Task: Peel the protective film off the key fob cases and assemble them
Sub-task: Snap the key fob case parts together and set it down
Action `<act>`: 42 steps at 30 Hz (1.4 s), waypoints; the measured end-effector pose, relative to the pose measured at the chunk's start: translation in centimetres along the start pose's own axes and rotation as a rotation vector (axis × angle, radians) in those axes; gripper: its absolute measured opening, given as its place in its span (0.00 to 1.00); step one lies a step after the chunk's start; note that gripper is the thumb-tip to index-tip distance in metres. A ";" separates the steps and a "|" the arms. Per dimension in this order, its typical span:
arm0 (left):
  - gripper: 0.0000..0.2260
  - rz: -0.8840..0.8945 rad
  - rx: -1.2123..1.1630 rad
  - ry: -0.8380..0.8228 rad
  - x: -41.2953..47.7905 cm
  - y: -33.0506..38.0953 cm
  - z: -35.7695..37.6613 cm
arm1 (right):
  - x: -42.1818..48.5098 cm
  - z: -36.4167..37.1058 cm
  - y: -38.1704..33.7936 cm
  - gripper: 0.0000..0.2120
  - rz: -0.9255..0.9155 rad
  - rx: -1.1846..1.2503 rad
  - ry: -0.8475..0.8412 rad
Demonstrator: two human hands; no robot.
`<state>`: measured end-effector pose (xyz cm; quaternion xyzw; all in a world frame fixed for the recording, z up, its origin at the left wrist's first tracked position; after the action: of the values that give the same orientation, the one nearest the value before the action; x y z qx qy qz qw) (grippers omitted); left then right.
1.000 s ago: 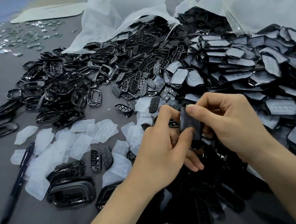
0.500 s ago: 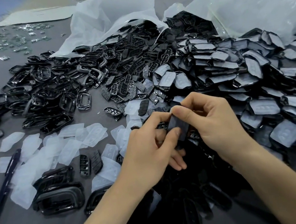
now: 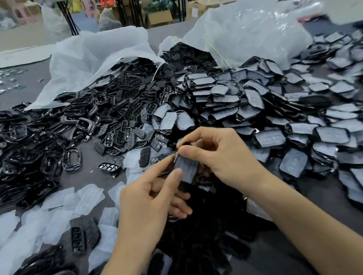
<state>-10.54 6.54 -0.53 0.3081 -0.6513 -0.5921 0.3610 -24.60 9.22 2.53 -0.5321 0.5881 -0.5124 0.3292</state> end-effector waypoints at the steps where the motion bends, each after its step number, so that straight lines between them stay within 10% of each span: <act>1: 0.14 0.010 -0.005 0.031 0.0 0.1 -0.4 | 0.0 -1.1 -0.1 0.01 0.008 0.006 0.038; 9: 0.11 0.056 -0.001 0.122 0.2 0.2 -2.7 | -2.6 -19.6 -2.2 0.04 0.062 -0.454 0.527; 18: 0.12 0.094 0.239 0.085 0.2 0.5 -1.7 | -1.5 -23.6 3.3 0.16 0.501 -1.070 0.378; 22: 0.17 0.188 0.914 0.315 -0.2 3.0 -4.1 | -1.3 -18.9 -1.9 0.14 0.220 -0.982 0.582; 25: 0.20 -0.077 1.171 0.227 0.8 0.5 -5.4 | -0.3 -6.8 -4.9 0.08 -0.100 -0.769 0.336; 29: 0.12 -0.084 1.062 0.144 1.2 -0.8 -5.8 | -0.2 7.4 -2.2 0.13 -0.102 -0.909 -0.143; 42: 0.15 0.045 0.567 0.282 1.2 2.5 -6.4 | -1.7 6.7 -1.1 0.13 -0.135 -0.857 0.020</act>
<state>-5.75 2.27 2.34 0.4611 -0.7405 -0.3301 0.3606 -17.68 9.27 1.54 -0.6531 0.7147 -0.2473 0.0384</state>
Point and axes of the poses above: each hand's wrist, its own x-axis towards the middle knuckle, its own z-axis out of the palm, y = z × x, the point moved 10 cm from there along x, towards the middle knuckle, and after that the axes turned 6 degrees about -y, right-handed, at the moved point
